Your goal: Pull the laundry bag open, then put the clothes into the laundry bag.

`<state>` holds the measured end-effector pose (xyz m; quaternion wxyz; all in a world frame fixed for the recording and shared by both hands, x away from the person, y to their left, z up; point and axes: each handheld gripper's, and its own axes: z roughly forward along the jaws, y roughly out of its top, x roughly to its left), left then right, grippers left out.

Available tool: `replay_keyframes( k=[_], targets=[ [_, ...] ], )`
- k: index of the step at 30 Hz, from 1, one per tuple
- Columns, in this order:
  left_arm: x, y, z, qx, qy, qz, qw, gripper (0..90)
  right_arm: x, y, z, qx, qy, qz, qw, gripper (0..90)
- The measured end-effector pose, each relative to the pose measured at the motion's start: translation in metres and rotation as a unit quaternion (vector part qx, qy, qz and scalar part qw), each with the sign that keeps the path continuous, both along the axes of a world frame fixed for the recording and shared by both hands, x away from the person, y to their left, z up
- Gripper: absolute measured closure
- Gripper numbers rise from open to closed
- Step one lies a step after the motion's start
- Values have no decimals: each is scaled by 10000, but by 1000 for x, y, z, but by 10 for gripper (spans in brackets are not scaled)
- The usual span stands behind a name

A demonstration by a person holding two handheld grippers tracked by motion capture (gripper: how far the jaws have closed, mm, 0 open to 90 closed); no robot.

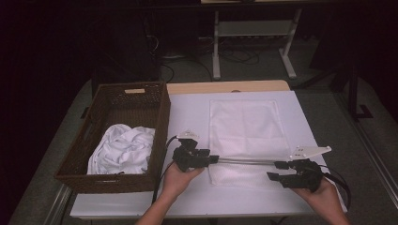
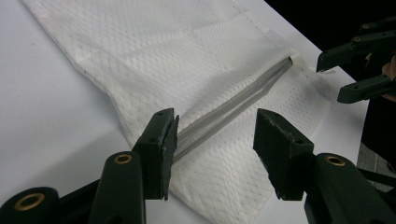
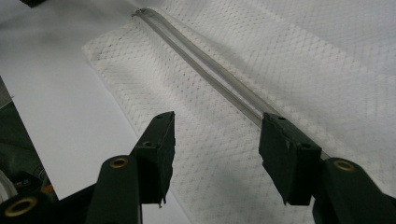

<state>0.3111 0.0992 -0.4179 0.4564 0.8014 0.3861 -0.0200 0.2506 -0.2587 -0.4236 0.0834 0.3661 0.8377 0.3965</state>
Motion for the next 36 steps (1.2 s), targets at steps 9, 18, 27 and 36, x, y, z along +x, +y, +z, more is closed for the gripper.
replay_keyframes(
  k=[9,18,27,36],
  targets=[
    [1,2,1,-11,6,-1,10000,473,-1,-3,0,-70,-80,27,9999,432],
    [1,7,4,-100,18,24,9999,454,12,-4,3,49,-216,239,9995,405],
    [4,11,12,-230,71,-7,9997,414,32,15,7,166,-293,653,9973,356],
    [6,15,24,-274,105,-26,9996,380,57,16,8,100,-362,669,9971,326]
  ],
)
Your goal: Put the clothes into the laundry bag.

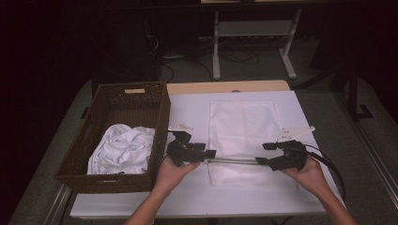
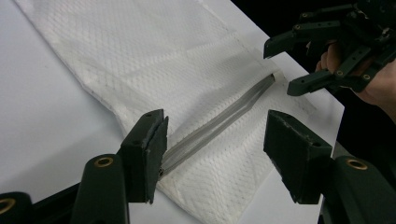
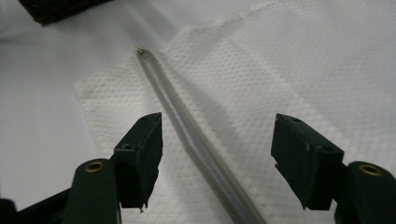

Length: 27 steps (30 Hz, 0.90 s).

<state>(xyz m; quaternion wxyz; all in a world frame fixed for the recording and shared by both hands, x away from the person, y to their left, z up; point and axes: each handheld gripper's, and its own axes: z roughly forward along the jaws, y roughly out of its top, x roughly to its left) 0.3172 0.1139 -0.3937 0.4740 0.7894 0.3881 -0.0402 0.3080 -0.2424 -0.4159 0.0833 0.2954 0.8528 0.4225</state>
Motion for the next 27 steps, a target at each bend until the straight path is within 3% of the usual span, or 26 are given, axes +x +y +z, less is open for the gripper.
replay_keyframes(
  k=[8,16,21,27],
  targets=[
    [1,4,2,-4,92,-1,10000,362,3,-3,-5,-104,-4,50,9999,328],
    [-3,11,24,-48,10,-140,9999,347,11,16,-14,-96,-18,361,9993,364],
    [-2,23,35,-101,-57,-51,9999,343,17,29,-12,-149,-128,619,9979,424],
    [-1,32,41,-82,-32,-1,10000,341,24,43,-13,-431,-198,932,9945,563]
  ],
)
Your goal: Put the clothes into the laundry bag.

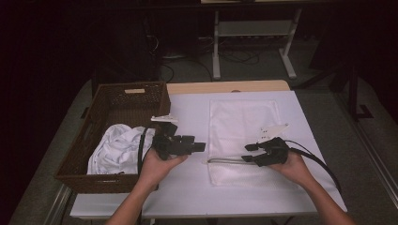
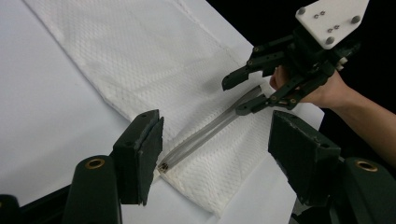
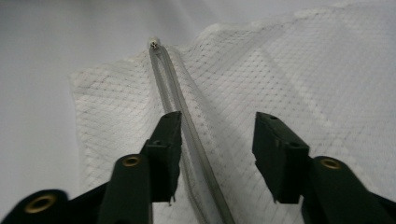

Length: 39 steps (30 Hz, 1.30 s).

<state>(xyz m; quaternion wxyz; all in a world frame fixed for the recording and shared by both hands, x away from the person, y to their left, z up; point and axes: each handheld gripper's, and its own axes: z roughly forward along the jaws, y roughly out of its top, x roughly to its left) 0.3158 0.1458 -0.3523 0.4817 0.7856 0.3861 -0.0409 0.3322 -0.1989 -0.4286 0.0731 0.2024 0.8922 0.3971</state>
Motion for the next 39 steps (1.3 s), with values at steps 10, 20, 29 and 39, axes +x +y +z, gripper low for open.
replay_keyframes(
  k=[10,20,29,39],
  targets=[
    [3,14,5,-16,28,103,9999,333,6,1,-14,-534,130,275,9981,617],
    [3,28,7,-34,37,225,9997,324,11,6,-22,-632,250,393,9969,792],
    [1,36,8,-6,47,260,9997,322,12,2,-17,-689,291,530,9958,689],
    [1,39,8,-22,42,264,9996,320,10,4,-22,-770,144,623,9950,785]
  ],
)
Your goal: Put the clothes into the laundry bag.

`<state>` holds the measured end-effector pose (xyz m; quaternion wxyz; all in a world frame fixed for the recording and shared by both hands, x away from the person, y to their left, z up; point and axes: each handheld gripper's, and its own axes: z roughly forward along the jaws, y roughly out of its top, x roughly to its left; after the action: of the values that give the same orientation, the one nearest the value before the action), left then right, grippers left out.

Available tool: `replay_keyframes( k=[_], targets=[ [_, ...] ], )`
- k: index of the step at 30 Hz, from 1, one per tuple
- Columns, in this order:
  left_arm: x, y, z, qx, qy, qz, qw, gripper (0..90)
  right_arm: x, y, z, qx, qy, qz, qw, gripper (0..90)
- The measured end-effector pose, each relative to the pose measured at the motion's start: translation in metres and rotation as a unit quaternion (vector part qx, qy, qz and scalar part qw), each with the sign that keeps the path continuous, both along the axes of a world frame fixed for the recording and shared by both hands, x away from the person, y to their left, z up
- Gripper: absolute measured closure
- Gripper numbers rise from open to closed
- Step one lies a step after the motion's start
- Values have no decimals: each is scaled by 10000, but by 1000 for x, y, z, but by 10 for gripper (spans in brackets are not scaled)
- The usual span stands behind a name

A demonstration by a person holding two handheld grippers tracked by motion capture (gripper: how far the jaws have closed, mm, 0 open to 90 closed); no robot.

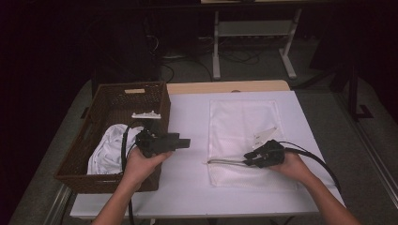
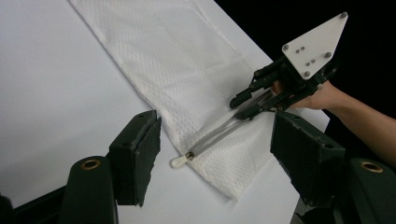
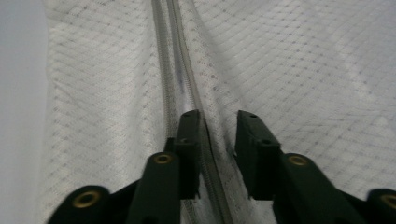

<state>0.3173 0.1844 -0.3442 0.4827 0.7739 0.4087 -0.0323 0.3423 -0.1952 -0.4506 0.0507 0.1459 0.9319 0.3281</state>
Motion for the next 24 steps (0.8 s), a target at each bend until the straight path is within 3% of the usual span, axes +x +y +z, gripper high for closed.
replay_keyframes(
  k=[2,5,12,17,24],
  targets=[
    [0,1,1,0,6,2,10000,320,0,1,0,-33,-23,-27,10000,852],
    [-2,3,3,-7,-5,18,10000,320,3,1,3,-38,49,-55,10000,876],
    [-7,9,14,-37,-81,-4,10000,319,5,-6,19,363,54,-142,9992,882],
    [-8,14,18,-11,-104,45,9999,317,8,-6,30,425,63,-137,9990,881],
    [-8,26,22,69,-118,132,9998,318,12,-7,33,510,131,-224,9984,886]
  ],
)
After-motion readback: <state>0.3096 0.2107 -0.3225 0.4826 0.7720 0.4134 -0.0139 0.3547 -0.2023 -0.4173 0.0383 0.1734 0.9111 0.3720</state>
